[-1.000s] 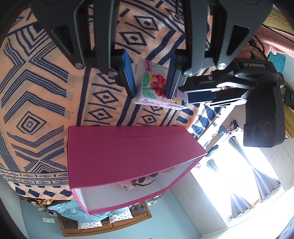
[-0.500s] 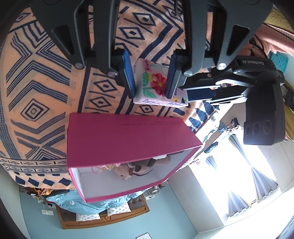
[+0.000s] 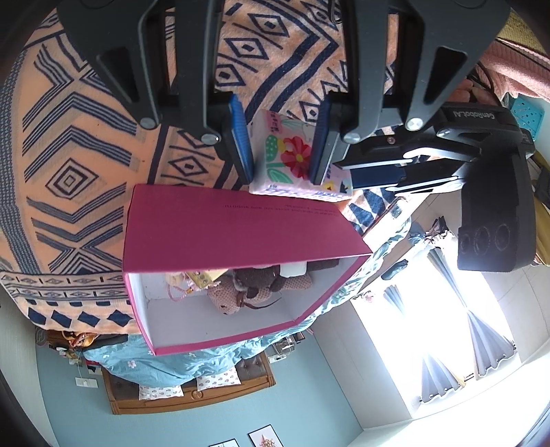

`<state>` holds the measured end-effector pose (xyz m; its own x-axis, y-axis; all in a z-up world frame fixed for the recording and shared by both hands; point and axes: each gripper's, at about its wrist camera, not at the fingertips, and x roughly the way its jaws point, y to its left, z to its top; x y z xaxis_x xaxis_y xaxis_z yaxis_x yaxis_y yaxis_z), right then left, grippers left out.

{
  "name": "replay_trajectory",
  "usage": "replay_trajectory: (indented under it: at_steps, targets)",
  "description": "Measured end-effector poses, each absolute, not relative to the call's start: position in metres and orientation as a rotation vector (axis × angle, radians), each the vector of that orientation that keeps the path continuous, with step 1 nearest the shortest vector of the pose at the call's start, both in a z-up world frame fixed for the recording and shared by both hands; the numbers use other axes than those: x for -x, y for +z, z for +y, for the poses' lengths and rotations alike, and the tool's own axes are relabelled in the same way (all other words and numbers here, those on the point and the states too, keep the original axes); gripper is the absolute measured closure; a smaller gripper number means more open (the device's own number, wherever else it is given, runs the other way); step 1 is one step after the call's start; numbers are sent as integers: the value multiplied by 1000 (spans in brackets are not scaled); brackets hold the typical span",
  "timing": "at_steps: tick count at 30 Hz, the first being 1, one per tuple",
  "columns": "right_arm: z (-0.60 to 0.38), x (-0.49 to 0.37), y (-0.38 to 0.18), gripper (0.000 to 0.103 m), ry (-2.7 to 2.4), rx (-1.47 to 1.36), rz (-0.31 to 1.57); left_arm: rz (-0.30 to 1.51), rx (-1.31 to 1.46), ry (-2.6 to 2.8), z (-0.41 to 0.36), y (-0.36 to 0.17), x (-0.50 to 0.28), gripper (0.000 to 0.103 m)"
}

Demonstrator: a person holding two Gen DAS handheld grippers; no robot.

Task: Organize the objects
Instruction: 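Lift the pink floral tissue pack off the bed with the right gripper, then carry the pink floral tissue pack over the pink box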

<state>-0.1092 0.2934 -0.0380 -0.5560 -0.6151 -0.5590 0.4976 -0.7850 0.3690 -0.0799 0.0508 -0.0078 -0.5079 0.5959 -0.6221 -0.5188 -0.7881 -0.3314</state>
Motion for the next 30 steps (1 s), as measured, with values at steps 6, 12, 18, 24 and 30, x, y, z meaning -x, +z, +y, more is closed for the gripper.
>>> replay_trajectory:
  at_steps: [6,12,18,24,30]
  targets:
    - [292,113,-32,66,-2318,-897,-210,-135,975,2288,49,-2,82,67]
    - [290,117,-27,66,-2323,-879,-201,-138,957,2301,47,2,84,67]
    - [288,120,-20,66,-2332,-856,-188,-135,943,2308,48,8,91,67]
    - [287,126,-11,66,-2345,-827,-179,-124,922,2322,49,15,97,67]
    - [288,136,-2,66,-2346,-800,-186,-123,906,2331,48,22,105,67]
